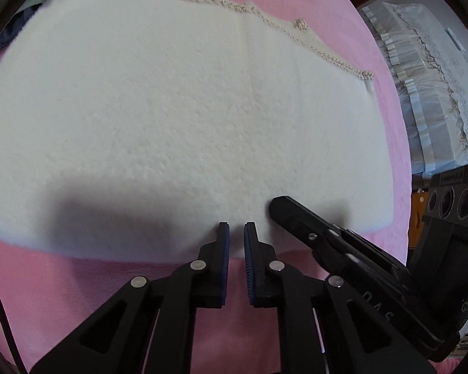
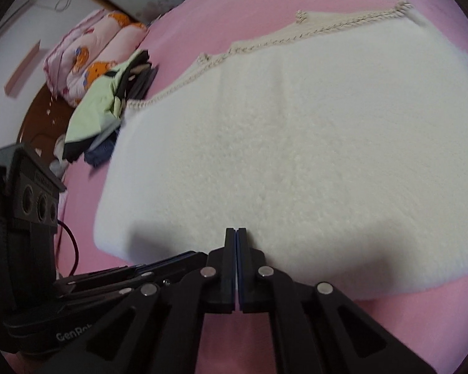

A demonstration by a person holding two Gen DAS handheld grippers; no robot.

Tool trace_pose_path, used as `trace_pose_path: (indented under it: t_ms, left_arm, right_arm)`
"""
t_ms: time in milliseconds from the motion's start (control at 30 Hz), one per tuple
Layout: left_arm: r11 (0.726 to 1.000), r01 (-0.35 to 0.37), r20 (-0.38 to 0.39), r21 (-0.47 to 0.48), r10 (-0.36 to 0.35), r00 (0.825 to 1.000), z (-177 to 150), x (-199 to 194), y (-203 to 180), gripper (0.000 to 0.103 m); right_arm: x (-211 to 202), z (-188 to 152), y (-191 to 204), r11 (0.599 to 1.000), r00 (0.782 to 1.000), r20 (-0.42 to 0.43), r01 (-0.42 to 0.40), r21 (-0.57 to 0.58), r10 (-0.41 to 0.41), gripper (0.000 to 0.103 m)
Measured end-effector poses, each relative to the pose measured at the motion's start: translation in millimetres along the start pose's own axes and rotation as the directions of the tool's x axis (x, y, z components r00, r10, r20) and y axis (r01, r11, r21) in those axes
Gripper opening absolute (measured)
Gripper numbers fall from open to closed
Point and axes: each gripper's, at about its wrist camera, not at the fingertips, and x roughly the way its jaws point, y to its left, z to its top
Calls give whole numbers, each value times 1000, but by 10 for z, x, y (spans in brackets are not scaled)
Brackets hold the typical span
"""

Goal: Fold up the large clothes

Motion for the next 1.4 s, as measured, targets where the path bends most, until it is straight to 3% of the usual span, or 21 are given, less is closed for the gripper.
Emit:
trace_pose_path:
  t_ms: [100, 200, 300, 433, 567, 667, 933, 1067, 1167, 1200, 1233, 1300, 1400]
  left_arm:
    - [998, -57, 10, 0, 57, 998, 34, 87, 15, 7]
    - [987, -159, 53, -34, 161, 986, 93, 82, 94, 5]
    - [981, -160, 67, -111, 168, 984, 122, 5, 314, 3]
    - [963, -200, 86, -179, 217, 972, 64, -137, 608, 3]
    - [934, -277, 84, -227, 303, 949, -33, -257, 910, 3]
    - [914, -310, 81, -262, 341, 937, -79, -326, 1103, 3]
    - [875, -402, 84, -271, 437, 896, -129, -464, 1423, 3]
    - [863, -398, 81, -313, 441, 894, -155, -524, 1476, 3]
    - [852, -406, 89, -330, 456, 885, -126, -630, 1378, 3]
    - [859, -406, 100, -311, 454, 885, -117, -663, 1298, 3]
    - [878, -383, 113, -288, 428, 896, -102, -684, 1194, 3]
    - [926, -296, 133, -236, 332, 934, -83, -675, 956, 3]
    - [968, -198, 100, -152, 215, 972, -37, -509, 565, 3]
  right_arm:
    - [85, 24, -65, 1000, 1000, -30, -8, -22, 7, 0]
    - [96, 9, -116, 997, 999, -36, -7, -79, 4, 0]
    - [37, -41, -256, 991, 998, -25, 52, -125, -55, 0]
    - [-123, -86, -644, 998, 998, -32, 46, -51, -48, 0]
    - [-350, -152, -923, 991, 992, -9, 124, -48, -125, 0]
    - [-538, -181, -1213, 984, 984, 8, 175, 22, -176, 0]
    - [-963, -234, -1839, 933, 942, 39, 325, 153, -334, 0]
    - [-1031, -211, -1815, 905, 913, 32, 397, 150, -406, 0]
    - [-1081, -184, -1630, 865, 872, 38, 477, 157, -488, 0]
    - [-1091, -177, -1546, 867, 871, 49, 477, 146, -488, 0]
    - [-1101, -171, -1440, 886, 888, 71, 444, 130, -455, 0]
    - [-1095, -164, -1214, 934, 928, 119, 344, 94, -354, 0]
    - [-937, -133, -795, 981, 971, 141, 195, 3, -193, 0]
